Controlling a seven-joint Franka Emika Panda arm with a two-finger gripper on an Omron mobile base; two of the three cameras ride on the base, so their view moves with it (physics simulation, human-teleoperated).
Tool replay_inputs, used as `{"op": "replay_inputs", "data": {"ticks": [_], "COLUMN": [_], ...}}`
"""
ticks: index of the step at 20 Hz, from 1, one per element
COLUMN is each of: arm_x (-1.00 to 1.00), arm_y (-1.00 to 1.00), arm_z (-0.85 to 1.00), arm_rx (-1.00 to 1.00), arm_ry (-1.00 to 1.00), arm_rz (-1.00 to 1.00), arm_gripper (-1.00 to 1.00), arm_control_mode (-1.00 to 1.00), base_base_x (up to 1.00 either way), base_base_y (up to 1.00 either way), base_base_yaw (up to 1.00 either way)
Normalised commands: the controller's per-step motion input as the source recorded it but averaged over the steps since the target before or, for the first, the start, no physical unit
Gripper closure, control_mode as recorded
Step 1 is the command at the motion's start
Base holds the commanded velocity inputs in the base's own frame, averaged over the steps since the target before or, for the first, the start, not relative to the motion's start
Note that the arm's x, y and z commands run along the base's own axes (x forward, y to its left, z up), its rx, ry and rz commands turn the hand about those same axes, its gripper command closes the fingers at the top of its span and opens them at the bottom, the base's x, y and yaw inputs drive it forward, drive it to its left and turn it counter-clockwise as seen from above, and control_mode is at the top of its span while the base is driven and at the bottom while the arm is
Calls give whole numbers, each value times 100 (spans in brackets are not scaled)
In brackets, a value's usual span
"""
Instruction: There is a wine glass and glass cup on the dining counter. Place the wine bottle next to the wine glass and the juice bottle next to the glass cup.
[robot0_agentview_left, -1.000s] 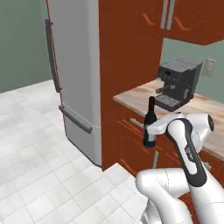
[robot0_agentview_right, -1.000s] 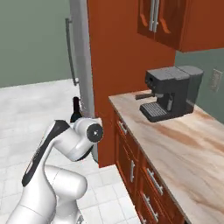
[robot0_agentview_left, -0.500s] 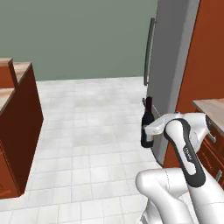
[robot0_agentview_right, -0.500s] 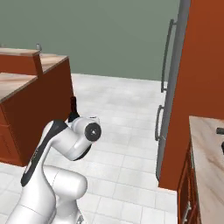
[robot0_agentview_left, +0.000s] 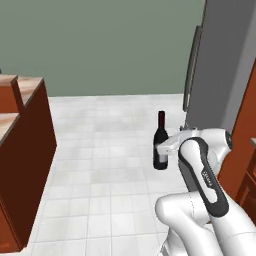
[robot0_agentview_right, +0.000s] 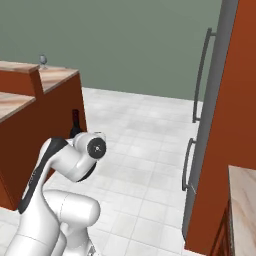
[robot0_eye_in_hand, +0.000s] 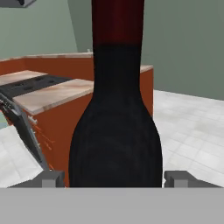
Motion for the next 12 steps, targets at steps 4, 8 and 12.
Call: {"op": "replay_inputs", "data": {"ticks": [4,8,12], "arm_x": [0,0,0], "arm_y": [0,0,0], "arm_z": [0,0,0], "arm_rx": [0,0,0], "arm_ry": [0,0,0], "arm_rz": [0,0,0], "arm_gripper": [100,100,100], "arm_control_mode": [100,100,100], "base_base_x": [94,94,94], "base_base_y": [0,0,9], "base_base_yaw": [1,1,1]}}
